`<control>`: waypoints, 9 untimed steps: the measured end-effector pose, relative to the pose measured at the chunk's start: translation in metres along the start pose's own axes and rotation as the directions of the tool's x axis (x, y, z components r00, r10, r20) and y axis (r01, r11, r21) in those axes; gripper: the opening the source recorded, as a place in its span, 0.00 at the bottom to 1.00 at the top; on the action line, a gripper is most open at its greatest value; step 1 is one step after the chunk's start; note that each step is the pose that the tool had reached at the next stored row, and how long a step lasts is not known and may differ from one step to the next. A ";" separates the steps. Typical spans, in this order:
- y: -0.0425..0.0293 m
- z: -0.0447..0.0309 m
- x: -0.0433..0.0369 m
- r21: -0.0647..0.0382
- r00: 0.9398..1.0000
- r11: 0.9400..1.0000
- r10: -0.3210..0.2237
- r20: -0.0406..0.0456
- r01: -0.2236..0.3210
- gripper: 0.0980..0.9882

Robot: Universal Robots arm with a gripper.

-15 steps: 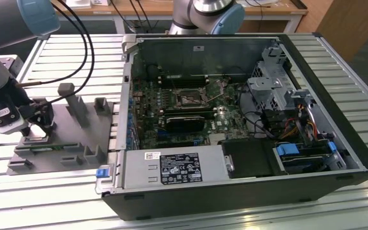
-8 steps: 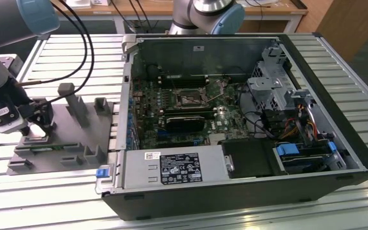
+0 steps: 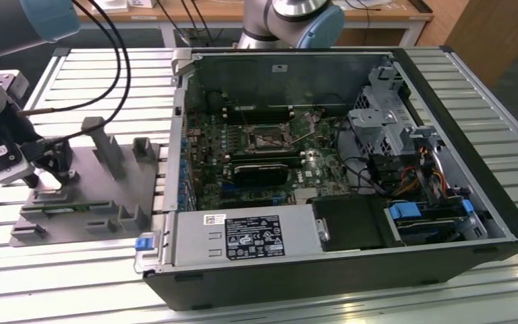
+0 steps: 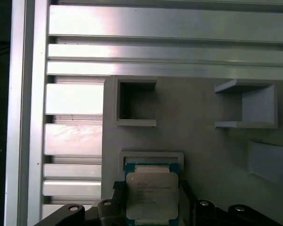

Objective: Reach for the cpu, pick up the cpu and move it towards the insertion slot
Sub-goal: 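Pick up the cpu and move it towards the insertion slot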

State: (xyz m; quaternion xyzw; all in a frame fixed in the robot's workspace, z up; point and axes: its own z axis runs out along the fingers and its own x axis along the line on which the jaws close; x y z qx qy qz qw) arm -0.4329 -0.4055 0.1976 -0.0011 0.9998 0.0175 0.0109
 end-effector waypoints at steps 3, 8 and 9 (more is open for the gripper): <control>0.0001 -0.0029 0.0000 -0.002 1.000 1.000 0.000 0.000 0.000 0.49; 0.0002 -0.0055 -0.0001 -0.003 1.000 1.000 0.000 -0.001 0.000 0.49; 0.0002 -0.0061 -0.0001 -0.004 1.000 1.000 0.000 -0.002 0.000 0.49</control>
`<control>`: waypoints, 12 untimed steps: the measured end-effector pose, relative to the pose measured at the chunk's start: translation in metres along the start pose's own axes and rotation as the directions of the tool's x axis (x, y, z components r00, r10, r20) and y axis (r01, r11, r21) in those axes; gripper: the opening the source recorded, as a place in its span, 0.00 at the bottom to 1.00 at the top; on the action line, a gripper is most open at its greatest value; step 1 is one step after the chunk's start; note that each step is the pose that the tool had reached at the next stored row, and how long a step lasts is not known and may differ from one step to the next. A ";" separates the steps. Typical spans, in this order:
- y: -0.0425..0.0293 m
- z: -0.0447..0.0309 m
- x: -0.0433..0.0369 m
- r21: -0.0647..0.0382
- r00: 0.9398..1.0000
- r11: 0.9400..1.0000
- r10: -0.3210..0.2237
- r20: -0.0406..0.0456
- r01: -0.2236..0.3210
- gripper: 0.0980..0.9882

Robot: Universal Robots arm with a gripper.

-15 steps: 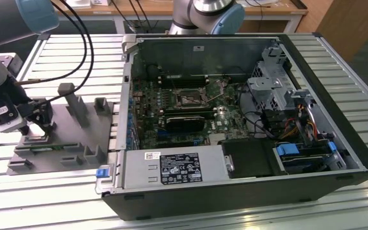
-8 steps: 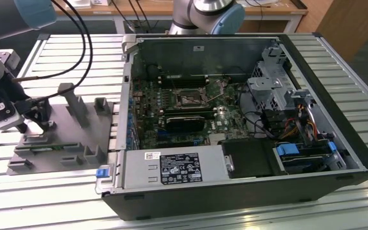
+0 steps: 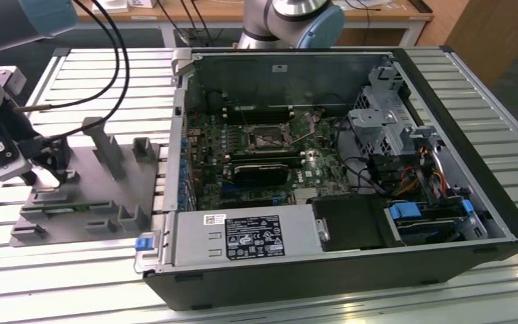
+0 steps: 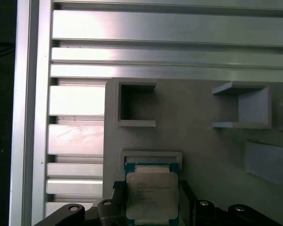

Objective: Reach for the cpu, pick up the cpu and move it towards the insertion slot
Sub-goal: 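Pick up the cpu and move it towards the insertion slot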

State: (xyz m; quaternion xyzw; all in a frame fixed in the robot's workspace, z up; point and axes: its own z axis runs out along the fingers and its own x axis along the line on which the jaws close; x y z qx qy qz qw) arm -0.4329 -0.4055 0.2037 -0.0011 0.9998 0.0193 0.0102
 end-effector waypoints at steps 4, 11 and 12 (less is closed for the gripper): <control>0.0001 -0.0032 -0.0001 0.000 1.000 1.000 0.000 0.000 0.000 0.49; 0.0005 -0.0119 -0.0009 -0.001 1.000 1.000 0.000 -0.005 0.000 0.49; 0.0005 -0.0134 -0.0010 -0.001 1.000 1.000 0.000 -0.008 0.000 0.49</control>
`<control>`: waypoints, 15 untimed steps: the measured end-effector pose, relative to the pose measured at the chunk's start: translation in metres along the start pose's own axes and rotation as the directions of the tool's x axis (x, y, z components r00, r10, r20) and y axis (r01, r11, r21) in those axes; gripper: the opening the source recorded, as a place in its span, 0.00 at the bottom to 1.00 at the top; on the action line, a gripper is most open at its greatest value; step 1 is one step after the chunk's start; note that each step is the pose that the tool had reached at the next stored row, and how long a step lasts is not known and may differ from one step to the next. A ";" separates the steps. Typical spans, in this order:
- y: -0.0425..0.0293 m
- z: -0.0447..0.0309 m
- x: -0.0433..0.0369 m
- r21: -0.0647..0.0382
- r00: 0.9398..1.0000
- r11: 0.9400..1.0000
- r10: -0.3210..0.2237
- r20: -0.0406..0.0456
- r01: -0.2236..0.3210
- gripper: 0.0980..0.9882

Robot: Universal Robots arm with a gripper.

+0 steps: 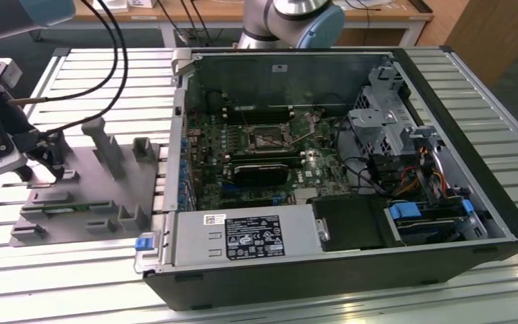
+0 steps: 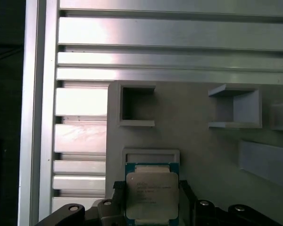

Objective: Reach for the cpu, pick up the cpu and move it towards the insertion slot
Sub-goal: 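Pick up the cpu and move it towards the insertion slot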

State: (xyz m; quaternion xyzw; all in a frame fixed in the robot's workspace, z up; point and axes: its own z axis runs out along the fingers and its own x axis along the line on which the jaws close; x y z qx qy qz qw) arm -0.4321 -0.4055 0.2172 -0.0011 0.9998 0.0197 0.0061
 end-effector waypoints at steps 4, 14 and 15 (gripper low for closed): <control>0.0002 -0.0059 0.0000 0.000 1.000 1.000 0.000 -0.004 0.000 0.49; 0.0005 -0.0122 -0.0002 -0.004 1.000 1.000 0.001 -0.004 -0.001 0.49; 0.0005 -0.0130 -0.0001 -0.004 1.000 1.000 0.002 -0.005 -0.002 0.49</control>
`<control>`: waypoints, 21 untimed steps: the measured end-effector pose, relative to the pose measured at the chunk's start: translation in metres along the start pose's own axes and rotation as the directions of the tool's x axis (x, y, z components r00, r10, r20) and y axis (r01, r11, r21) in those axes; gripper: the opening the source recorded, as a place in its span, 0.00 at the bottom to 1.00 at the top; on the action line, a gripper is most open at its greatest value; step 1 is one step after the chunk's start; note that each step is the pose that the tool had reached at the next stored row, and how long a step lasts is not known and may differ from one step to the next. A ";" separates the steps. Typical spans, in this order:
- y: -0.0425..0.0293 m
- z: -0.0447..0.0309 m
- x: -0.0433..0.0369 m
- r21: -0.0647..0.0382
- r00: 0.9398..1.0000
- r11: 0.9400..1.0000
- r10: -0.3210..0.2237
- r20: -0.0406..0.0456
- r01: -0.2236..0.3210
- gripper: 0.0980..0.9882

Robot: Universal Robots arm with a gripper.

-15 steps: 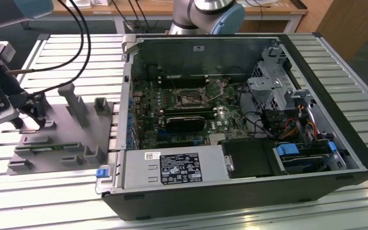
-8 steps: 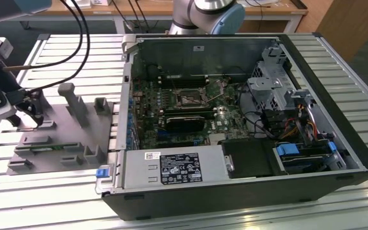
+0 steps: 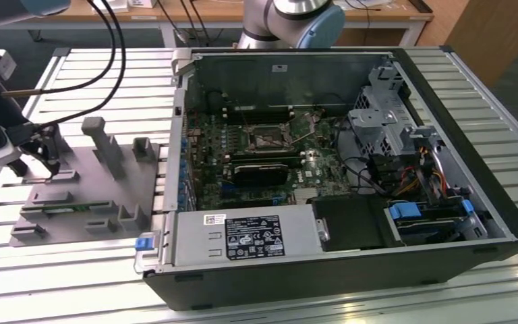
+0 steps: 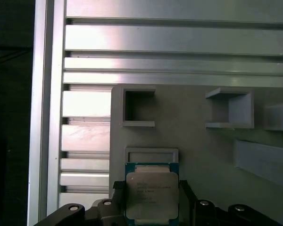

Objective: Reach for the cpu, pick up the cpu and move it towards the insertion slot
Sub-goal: 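Pick up the cpu and move it towards the insertion slot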

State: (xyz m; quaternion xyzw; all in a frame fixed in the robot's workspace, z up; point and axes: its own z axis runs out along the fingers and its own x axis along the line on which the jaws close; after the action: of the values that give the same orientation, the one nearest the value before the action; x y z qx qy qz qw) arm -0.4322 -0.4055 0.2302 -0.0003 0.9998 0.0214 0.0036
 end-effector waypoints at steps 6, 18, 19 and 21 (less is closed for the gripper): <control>0.0002 -0.0039 0.0000 0.000 1.000 1.000 0.000 0.000 0.000 0.49; 0.0004 -0.0095 -0.0001 0.000 1.000 1.000 0.000 0.000 0.000 0.49; 0.0004 -0.0100 -0.0001 0.000 1.000 1.000 0.000 0.000 0.000 0.49; 0.0005 -0.0105 -0.0001 0.000 1.000 1.000 0.000 0.000 0.000 0.49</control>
State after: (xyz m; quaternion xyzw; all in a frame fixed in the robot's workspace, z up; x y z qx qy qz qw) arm -0.4321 -0.4055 0.2407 -0.0002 0.9998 0.0215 0.0038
